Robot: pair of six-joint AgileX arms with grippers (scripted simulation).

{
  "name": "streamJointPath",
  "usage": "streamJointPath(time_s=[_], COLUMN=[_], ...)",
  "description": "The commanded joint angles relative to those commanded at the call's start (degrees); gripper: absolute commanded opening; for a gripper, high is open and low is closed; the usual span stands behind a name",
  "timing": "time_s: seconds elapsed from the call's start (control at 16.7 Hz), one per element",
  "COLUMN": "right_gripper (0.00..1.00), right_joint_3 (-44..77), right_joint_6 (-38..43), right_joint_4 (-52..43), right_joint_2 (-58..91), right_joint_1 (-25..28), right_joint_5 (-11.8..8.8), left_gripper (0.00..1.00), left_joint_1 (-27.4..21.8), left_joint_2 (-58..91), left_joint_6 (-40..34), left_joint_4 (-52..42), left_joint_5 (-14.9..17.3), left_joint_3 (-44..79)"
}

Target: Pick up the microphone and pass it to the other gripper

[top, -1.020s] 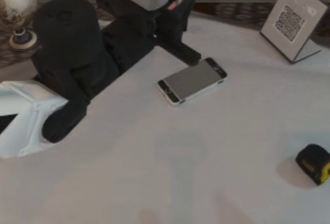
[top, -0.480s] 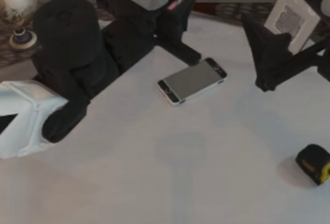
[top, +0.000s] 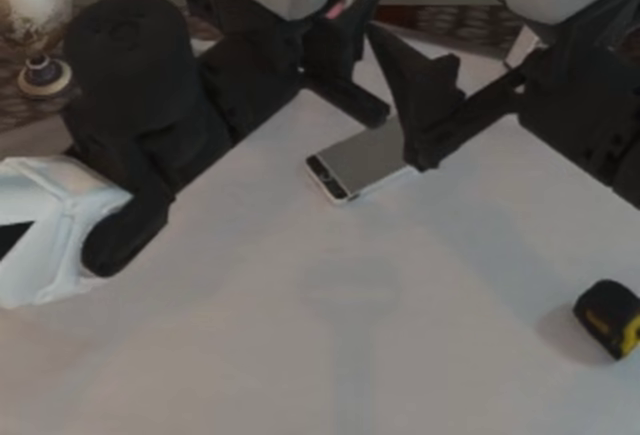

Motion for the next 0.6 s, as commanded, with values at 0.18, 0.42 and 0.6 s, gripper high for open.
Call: streamJointPath(time_s=[0.18, 0.42, 0.6], right_gripper=[1.0, 1.0, 1.0], right_joint_3=[-0.1, 5.1, 11.5], right_joint_6=[0.0, 0.0, 0.1], right_joint_4=[0.0, 1.7, 4.1], right_joint_2=[0.0, 6.6, 15.7], right_joint_1=[-0.2, -0.3, -0.6], right_joint_5=[-0.1, -0.2, -0.3], left_gripper=[0.0, 0.0, 0.0], left_joint_1=[0.0, 0.0, 0.0], left_joint_2=[0.0, 0.0, 0.0], left_joint_6=[0.0, 0.0, 0.0], left_joint_4=[0.0, 0.0, 0.0], left_joint_5=[0.0, 0.0, 0.0], left_joint_3=[0.0, 0.0, 0.0])
